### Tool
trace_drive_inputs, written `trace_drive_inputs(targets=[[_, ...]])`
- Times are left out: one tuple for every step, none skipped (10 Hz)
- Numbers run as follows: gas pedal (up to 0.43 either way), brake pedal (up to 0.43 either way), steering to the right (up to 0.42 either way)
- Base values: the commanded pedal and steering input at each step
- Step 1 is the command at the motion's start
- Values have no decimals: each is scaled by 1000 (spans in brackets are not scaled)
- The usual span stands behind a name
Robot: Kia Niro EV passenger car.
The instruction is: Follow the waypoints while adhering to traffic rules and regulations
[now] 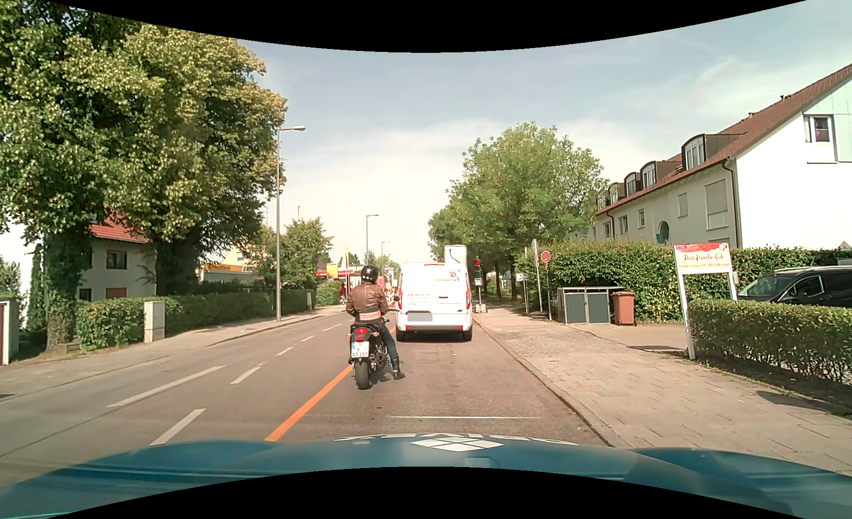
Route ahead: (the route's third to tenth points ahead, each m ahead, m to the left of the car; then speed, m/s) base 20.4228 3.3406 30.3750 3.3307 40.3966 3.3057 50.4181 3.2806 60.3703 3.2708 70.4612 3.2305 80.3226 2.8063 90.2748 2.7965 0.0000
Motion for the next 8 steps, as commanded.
trace_drive_inputs(targets=[[0, 0, -15], [0, 0, -15], [0, 0, -15], [0, 0, -15], [0, 0, -15], [0, 0, -15], [0, 0, -15], [0, 0, -15]])
